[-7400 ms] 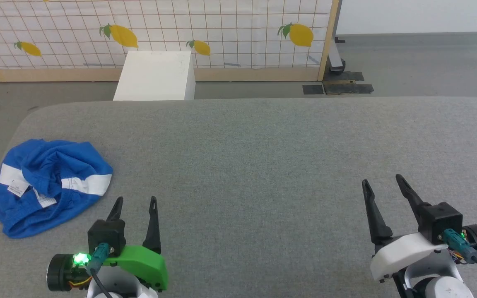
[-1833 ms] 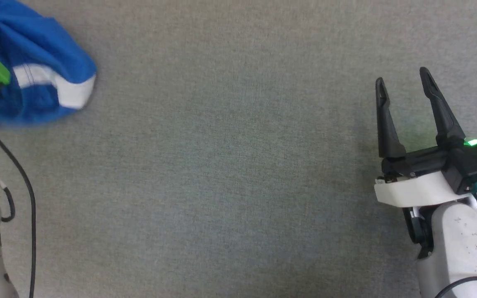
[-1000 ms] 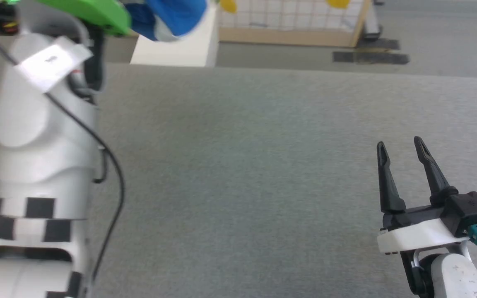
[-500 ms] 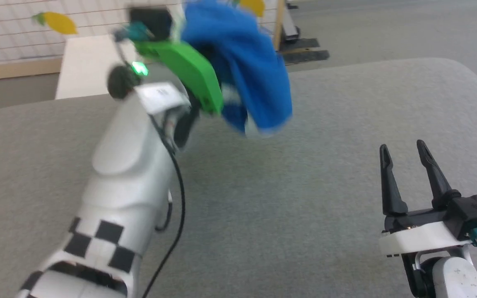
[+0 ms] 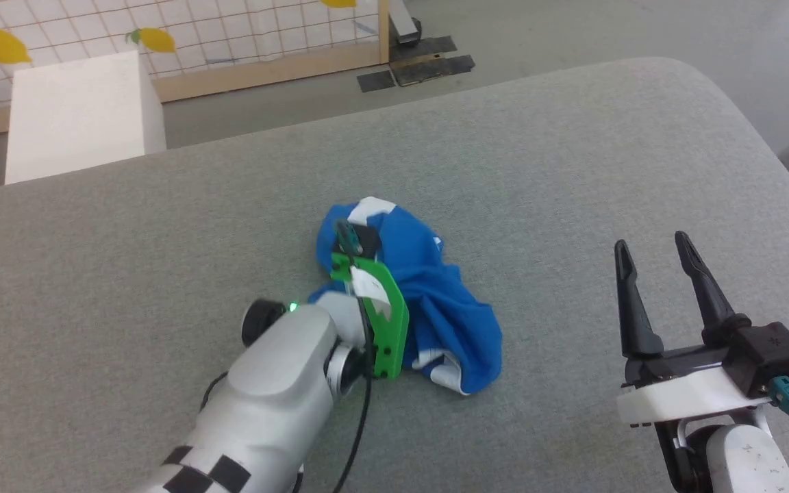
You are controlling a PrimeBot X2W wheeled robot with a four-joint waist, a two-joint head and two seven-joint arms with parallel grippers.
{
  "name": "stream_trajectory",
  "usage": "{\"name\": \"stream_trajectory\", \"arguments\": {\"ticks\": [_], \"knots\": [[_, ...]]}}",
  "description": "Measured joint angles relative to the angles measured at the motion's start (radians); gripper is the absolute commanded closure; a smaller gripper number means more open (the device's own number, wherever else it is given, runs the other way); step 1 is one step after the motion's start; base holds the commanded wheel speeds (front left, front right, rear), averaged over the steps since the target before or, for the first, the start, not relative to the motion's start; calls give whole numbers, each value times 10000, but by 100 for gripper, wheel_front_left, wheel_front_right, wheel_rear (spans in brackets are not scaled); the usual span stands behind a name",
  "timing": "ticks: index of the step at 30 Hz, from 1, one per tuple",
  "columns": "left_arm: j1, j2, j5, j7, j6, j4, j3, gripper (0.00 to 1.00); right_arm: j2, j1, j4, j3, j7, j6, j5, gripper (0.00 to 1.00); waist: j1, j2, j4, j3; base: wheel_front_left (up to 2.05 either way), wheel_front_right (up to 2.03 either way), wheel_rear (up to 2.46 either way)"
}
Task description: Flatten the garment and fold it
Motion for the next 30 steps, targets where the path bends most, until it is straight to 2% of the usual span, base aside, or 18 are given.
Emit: {"name": "stream_trajectory", "arguments": {"ticks": [3, 6, 7, 8, 12, 17, 23, 25, 30], "knots": [[35, -4, -96, 623, 4, 205, -284, 100, 0, 0, -4, 0, 0, 0, 0, 0, 0, 0, -80, 47, 0, 0, 0], [-3, 4, -186, 763, 67, 222, -322, 100, 0, 1, -6, -4, 0, 0, 0, 0, 0, 0, -83, 83, 0, 0, 0], [-7, 0, -188, 715, 86, 217, -343, 15, 0, 1, -8, -13, 0, 0, 0, 0, 0, 0, -60, 85, 0, 0, 0], [-7, -6, -188, 652, 86, 221, -359, 0, 0, 1, -10, -21, 0, 0, 0, 0, 0, 0, -32, 83, 0, 0, 0], [7, -115, -236, 153, 29, 159, -378, 0, 0, 2, 2, -31, 0, 0, -2, 0, 0, 0, 147, 38, 0, 0, 0], [19, -54, -215, -2213, -138, -286, -35, 0, 2, 2, 12, -31, 0, 0, -4, 0, 1, 0, 399, -114, 0, 0, 0], [240, -38, -205, -4456, -420, -838, 318, 0, 0, 30, 25, -107, 0, 0, -23, 0, 0, 0, 714, -370, 0, 0, 0], [391, 12, -186, -4867, -439, -966, 353, 0, 2, 69, 23, -153, 0, 0, -23, 0, 1, 0, 830, -442, 0, 0, 0], [936, 272, -111, -5143, -435, -1336, 259, 0, 0, 216, 4, -284, 0, 0, -25, 0, 1, 0, 1147, -602, 0, 0, 0]]}}
